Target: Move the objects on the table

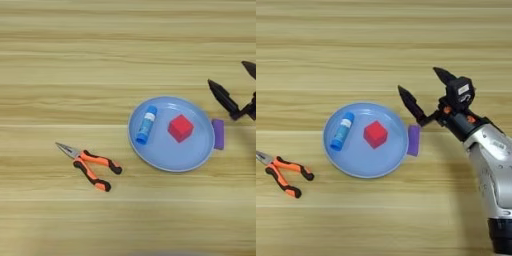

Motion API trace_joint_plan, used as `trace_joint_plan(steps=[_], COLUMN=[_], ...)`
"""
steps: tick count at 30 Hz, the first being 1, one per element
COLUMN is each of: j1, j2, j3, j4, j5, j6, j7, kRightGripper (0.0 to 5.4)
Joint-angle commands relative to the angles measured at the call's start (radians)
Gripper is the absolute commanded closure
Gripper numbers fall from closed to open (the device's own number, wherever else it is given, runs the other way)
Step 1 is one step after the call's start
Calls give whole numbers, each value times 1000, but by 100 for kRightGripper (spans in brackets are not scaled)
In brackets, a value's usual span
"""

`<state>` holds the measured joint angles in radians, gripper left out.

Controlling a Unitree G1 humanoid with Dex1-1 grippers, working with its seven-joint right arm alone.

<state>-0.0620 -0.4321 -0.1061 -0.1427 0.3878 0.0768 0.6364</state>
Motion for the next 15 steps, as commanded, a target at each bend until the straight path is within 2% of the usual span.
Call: trace_joint_plan(steps=[1, 6, 12, 15], j1=[-34, -15, -24, -26], j2=[-31, -27, 6, 3], j3=[29, 59, 123, 171], j4=[-68, -60, -47, -32], j5=[-29, -61, -115, -158], j6=[11, 49, 81, 134], j7=[16, 29, 19, 19], kRightGripper=[3, 3, 3, 3])
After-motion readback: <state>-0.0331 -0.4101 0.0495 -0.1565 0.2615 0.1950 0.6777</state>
